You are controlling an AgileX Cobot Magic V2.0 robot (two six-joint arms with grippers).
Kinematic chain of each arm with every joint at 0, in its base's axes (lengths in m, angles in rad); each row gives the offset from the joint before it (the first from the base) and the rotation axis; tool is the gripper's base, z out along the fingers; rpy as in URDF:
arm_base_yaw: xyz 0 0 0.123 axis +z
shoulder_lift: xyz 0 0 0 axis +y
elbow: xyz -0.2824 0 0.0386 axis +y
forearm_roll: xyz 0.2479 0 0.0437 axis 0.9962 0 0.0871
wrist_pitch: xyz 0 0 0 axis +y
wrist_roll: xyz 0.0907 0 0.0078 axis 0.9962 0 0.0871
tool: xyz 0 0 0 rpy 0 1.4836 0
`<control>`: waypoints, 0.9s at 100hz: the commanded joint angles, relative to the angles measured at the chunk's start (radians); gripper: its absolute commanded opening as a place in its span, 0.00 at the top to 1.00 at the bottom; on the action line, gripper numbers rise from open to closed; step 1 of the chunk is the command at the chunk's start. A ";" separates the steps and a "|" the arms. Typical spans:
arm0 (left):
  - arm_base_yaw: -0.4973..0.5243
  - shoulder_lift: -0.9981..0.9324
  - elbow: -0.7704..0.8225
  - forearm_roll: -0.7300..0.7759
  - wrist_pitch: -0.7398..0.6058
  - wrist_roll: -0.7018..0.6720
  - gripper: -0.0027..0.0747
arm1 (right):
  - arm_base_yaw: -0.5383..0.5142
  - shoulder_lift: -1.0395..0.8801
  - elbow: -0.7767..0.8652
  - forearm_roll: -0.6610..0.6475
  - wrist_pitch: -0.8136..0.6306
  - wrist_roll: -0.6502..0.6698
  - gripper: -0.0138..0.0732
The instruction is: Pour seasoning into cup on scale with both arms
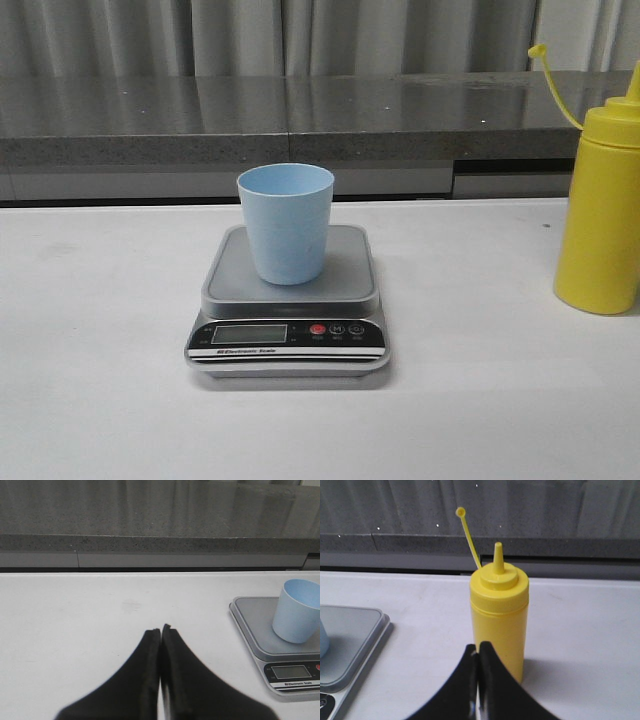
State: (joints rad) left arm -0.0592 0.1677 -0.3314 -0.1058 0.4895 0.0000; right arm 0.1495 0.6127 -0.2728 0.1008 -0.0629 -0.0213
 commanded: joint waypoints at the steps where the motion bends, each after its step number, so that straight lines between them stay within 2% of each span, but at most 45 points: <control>1: 0.003 0.010 -0.026 -0.007 -0.086 0.000 0.99 | -0.004 -0.067 -0.023 -0.036 -0.024 0.003 0.91; 18: 0.003 0.010 -0.026 -0.007 -0.086 0.000 0.99 | -0.004 -0.186 -0.010 -0.060 0.032 0.021 0.91; 40: 0.003 0.010 -0.026 -0.007 -0.086 0.000 0.99 | -0.004 -0.308 0.045 -0.125 0.063 0.133 0.91; 90: 0.003 0.010 -0.026 -0.007 -0.086 0.000 0.99 | -0.052 -0.332 0.091 -0.152 0.043 0.133 0.92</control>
State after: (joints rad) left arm -0.0592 0.1677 -0.3314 -0.1058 0.4895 0.0000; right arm 0.1027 0.2744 -0.1567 -0.0364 0.0640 0.1076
